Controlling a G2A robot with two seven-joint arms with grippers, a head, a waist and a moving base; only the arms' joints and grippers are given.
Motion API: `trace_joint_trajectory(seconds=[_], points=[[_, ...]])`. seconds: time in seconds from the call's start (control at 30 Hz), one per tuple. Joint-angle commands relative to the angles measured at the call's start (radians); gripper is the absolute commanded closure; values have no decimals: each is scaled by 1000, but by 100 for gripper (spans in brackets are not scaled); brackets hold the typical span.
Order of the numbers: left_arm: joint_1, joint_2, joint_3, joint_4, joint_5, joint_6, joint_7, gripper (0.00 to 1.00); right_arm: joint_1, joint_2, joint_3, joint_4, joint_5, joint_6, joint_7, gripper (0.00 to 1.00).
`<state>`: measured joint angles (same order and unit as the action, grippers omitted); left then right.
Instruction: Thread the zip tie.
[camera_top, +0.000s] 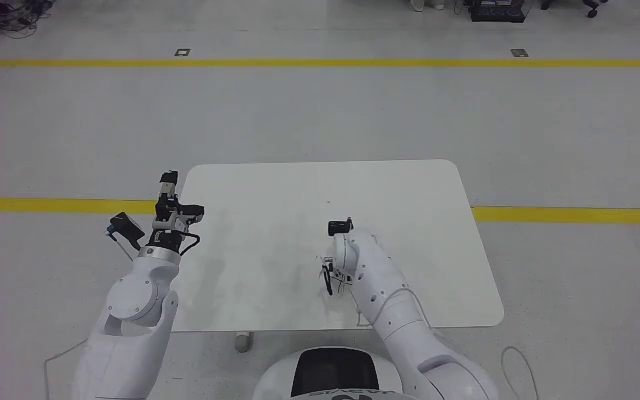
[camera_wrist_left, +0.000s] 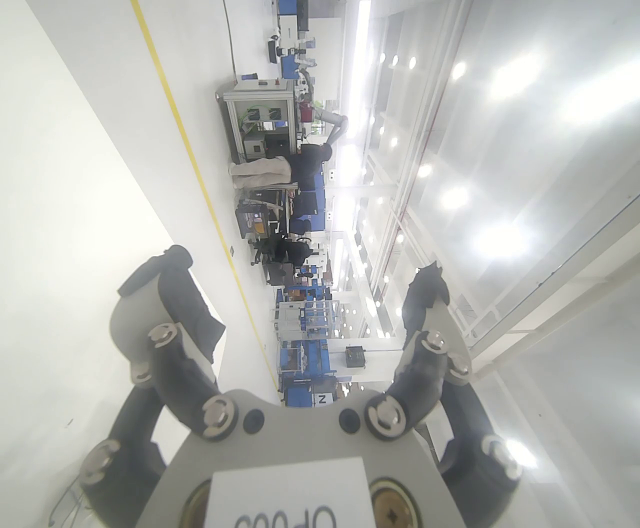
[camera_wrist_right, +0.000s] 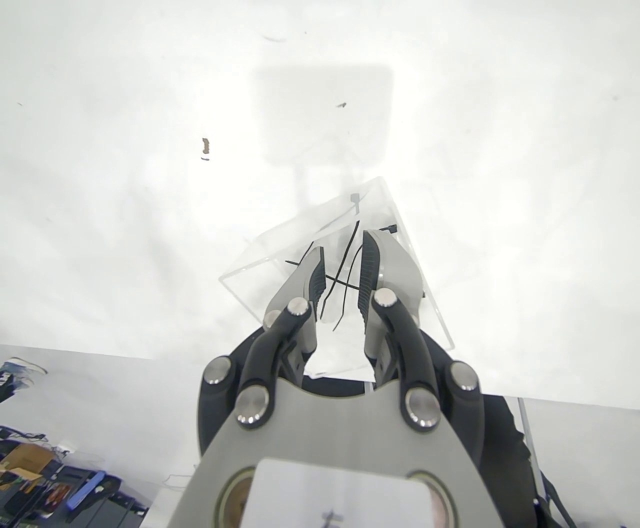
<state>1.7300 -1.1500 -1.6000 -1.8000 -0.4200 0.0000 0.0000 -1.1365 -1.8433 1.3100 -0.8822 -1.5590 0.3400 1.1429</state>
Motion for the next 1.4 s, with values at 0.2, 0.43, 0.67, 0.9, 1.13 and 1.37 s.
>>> trace_joint_trajectory(seconds=[0.2, 0.43, 0.67, 0.9, 1.13, 1.37], points=[[0, 0, 0, 0, 0, 0, 0, 0, 20, -8, 12, 42, -2, 0, -12, 85], [0, 0, 0, 0, 0, 0, 0, 0, 28, -12, 22, 58, -7, 0, -16, 90], [0, 0, 0, 0, 0, 0, 0, 0, 31, -13, 26, 64, -10, 0, -18, 100], [0, 0, 0, 0, 0, 0, 0, 0, 22, -10, 20, 42, -11, 0, -16, 100], [0, 0, 0, 0, 0, 0, 0, 0, -12, 2, -5, -32, -11, 0, -1, 100], [0, 0, 0, 0, 0, 0, 0, 0, -69, 21, -33, -142, -11, 0, 28, 100]])
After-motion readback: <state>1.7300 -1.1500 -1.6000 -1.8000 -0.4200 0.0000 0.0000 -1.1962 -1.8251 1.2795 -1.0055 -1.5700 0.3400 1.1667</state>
